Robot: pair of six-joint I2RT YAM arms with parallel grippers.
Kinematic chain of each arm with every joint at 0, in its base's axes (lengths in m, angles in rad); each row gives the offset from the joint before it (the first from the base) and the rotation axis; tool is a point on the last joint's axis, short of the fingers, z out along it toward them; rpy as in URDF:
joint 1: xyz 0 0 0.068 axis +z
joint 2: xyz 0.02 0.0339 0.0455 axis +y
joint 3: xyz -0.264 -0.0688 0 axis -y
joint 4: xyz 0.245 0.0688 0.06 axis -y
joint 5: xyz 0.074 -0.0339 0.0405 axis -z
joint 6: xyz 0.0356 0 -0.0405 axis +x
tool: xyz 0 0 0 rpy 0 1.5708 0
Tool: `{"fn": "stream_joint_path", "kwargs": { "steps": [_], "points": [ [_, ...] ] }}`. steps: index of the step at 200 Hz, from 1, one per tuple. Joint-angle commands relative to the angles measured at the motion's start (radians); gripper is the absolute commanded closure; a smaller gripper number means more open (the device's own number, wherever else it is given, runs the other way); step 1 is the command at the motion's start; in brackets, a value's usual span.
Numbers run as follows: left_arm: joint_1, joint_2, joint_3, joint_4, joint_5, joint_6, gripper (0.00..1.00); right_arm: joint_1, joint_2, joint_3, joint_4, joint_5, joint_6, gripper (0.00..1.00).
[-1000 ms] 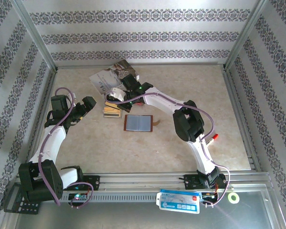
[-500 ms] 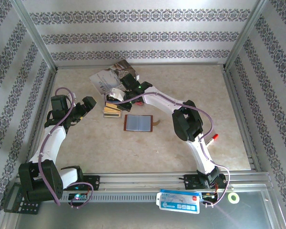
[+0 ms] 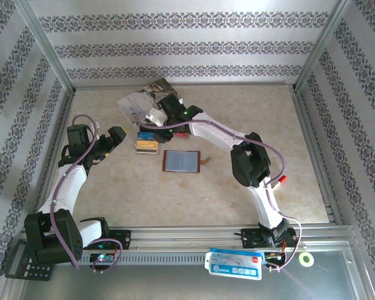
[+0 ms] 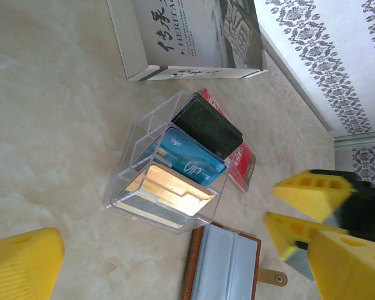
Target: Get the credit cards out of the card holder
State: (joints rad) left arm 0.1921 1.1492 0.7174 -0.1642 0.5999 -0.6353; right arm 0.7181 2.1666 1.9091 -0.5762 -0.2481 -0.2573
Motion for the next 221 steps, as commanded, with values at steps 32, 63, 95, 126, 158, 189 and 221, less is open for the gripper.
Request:
{"fn": "stream_joint_path", "kwargs": {
  "steps": [32,63,95,126,158,189,221],
  "points": [
    [0.011,-0.002,0.012,0.012,0.012,-0.001,0.0,0.01,-0.256,-0.292,0.117,0.144,0.478,0.55],
    [0.003,0.016,0.019,0.019,0.035,-0.005,0.0,0.007,-0.38,-0.479,0.167,0.225,0.61,0.43],
    [-0.017,0.036,0.018,0.046,0.044,-0.022,0.0,0.007,-0.43,-0.615,0.222,0.232,0.765,0.41],
    [-0.033,0.049,0.014,0.072,0.054,-0.035,0.0,0.006,-0.416,-0.703,0.312,0.176,0.906,0.38],
    [-0.043,0.052,0.007,0.095,0.056,-0.035,0.0,0.006,-0.371,-0.754,0.391,0.076,1.005,0.38],
    [-0.045,0.06,0.008,0.097,0.077,-0.038,0.0,0.009,-0.329,-0.763,0.424,0.042,1.054,0.38],
    [-0.047,0.042,-0.008,0.07,0.087,-0.014,0.0,0.009,-0.28,-0.712,0.392,0.038,1.049,0.38]
  ]
}}
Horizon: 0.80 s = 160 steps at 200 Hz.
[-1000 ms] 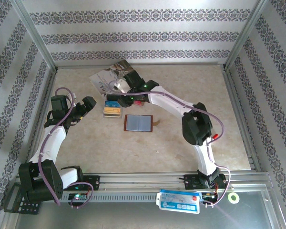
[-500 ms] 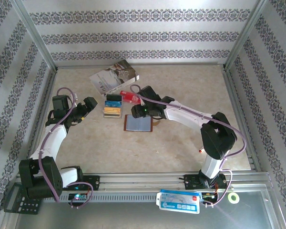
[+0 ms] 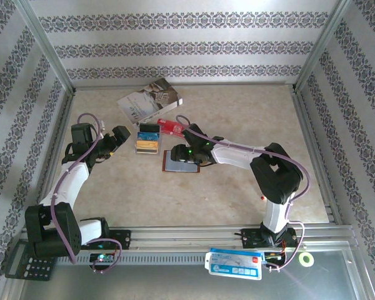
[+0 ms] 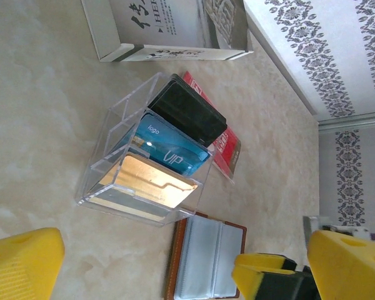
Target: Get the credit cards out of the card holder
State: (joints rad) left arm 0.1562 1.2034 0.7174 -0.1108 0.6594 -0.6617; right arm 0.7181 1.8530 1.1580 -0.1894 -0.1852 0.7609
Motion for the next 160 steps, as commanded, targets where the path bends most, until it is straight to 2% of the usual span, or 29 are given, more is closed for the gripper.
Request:
{"fn": "stream_joint_path", "kwargs": {
  "steps": [1,65,96,129,160],
  "points": [
    [-0.011,-0.012,-0.008,0.014,0.028,0.013,0.0,0.009,0.035,0.041,0.005,-0.024,0.031,0.38],
    [-0.017,0.007,0.01,0.019,0.042,0.002,0.0,0.006,0.104,0.078,-0.054,-0.027,-0.002,0.37],
    [-0.027,0.023,0.025,-0.008,0.042,0.018,0.0,0.005,0.106,0.04,-0.086,0.023,-0.035,0.38],
    [-0.033,0.018,0.034,-0.059,0.028,0.047,0.0,-0.011,0.103,0.008,-0.173,0.115,-0.146,0.37],
    [-0.036,0.021,0.027,-0.05,0.016,0.041,0.0,-0.023,0.121,-0.001,-0.195,0.125,-0.318,0.36]
  ]
}}
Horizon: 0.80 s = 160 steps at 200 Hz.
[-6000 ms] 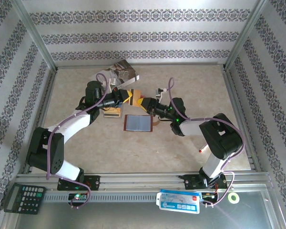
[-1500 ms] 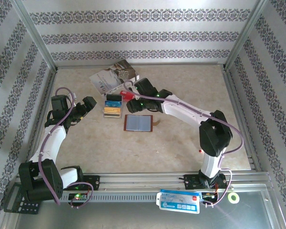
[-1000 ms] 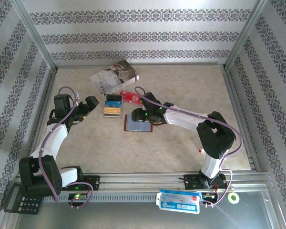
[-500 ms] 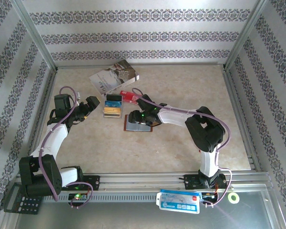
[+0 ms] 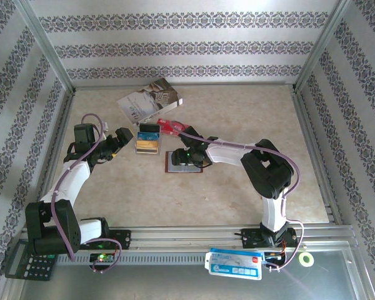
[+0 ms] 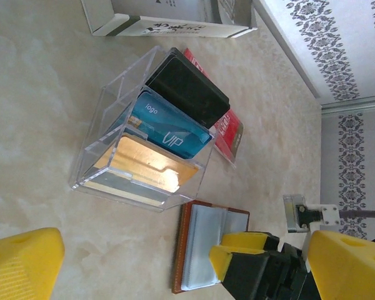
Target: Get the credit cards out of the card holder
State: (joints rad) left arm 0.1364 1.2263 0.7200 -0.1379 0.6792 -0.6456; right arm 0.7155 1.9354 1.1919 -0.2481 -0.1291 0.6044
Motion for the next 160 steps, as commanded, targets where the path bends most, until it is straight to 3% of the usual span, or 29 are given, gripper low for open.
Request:
{"fn": "stream_joint_path", "kwargs": {
  "steps": [1,44,85,129,160],
  "points": [
    [-0.015,-0.001,0.024,-0.021,-0.004,0.024,0.0,-0.02,0.039,-0.034,-0.138,0.068,-0.166,0.36],
    [-0.036,0.021,0.03,0.007,-0.003,0.004,0.0,0.024,0.044,0.021,-0.195,0.095,-0.225,0.39],
    [-0.06,0.025,0.019,0.036,-0.039,-0.014,0.0,0.038,-0.005,0.122,-0.263,0.158,-0.088,0.36],
    [-0.092,0.031,0.001,0.082,-0.066,-0.043,0.0,0.059,0.016,0.172,-0.328,0.031,-0.018,0.31],
    [-0.097,0.025,-0.016,0.117,-0.09,-0.058,0.0,0.072,0.036,0.159,-0.334,0.062,0.02,0.3]
  ]
}}
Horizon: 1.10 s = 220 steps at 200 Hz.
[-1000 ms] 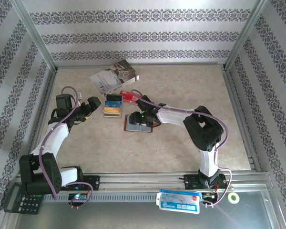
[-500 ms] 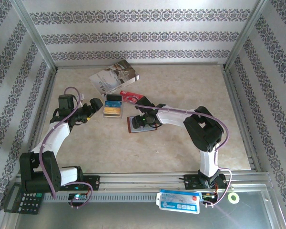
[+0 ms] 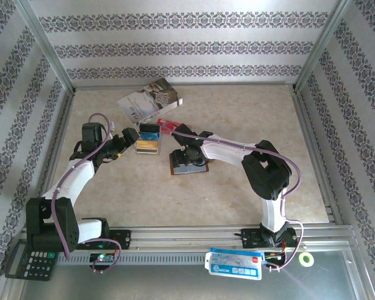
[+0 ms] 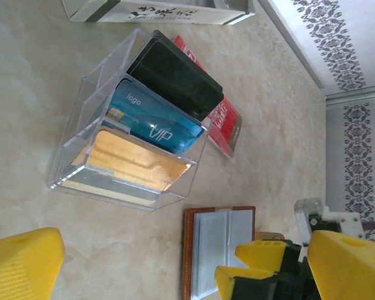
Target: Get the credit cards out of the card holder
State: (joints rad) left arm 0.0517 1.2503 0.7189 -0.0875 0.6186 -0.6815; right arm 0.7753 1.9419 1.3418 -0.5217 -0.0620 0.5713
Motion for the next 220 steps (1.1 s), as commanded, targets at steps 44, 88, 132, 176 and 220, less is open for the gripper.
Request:
{"fn": "stream_joint_path", "kwargs": {
  "steps": [44,88,132,176,220],
  "points": [
    [-0.013,0.002,-0.024,0.075,-0.031,-0.019,0.0,0.013,0.045,0.033,-0.091,0.022,0.035,0.3],
    [-0.013,0.015,-0.027,0.089,-0.019,-0.02,0.0,0.021,0.079,0.066,-0.109,0.02,0.02,0.33],
    [-0.013,0.034,-0.026,0.103,-0.014,-0.024,0.0,0.021,0.118,0.071,-0.139,0.045,0.011,0.36],
    [-0.013,0.038,-0.023,0.098,-0.009,-0.022,0.0,0.02,0.152,0.071,-0.136,0.041,0.012,0.41],
    [-0.013,0.041,-0.02,0.098,0.004,-0.025,0.0,0.007,0.159,0.056,-0.123,0.037,0.019,0.48]
  ]
}}
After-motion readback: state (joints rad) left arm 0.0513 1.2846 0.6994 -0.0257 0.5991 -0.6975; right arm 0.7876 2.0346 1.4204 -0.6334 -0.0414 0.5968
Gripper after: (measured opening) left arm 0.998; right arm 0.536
